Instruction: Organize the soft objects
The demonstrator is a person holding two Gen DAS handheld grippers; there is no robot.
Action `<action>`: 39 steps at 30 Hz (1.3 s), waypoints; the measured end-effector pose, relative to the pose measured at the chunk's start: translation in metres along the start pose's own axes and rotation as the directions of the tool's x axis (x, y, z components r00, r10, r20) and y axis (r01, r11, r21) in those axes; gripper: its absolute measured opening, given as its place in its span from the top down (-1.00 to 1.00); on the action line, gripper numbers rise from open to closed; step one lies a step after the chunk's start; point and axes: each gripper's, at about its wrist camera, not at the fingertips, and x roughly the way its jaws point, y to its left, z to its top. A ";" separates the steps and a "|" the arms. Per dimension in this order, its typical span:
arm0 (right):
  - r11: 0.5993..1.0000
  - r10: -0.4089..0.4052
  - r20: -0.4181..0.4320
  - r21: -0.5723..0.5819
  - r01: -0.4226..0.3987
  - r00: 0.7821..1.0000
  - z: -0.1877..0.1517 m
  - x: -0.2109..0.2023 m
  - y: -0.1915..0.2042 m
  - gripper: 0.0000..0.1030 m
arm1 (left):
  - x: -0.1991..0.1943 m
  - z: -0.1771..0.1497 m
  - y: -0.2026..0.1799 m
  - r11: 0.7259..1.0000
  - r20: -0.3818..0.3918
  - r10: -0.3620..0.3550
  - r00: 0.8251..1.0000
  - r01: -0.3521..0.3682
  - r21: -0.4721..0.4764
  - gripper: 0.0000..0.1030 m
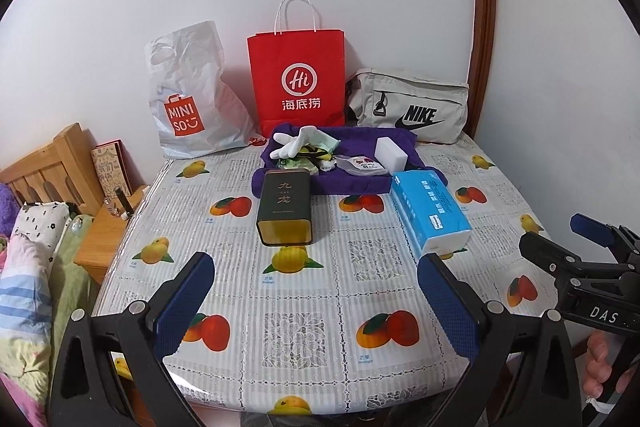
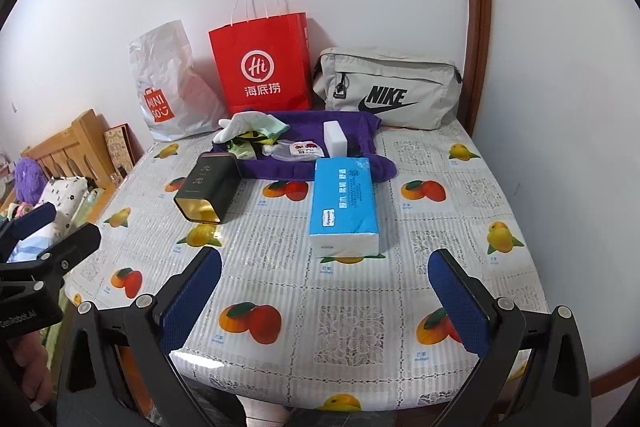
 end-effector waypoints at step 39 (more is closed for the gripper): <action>1.000 0.001 -0.001 -0.009 -0.001 1.000 -0.002 -0.003 0.003 -0.98 | -0.002 -0.004 0.005 1.000 0.001 0.009 1.000 -0.009 -0.006 -0.99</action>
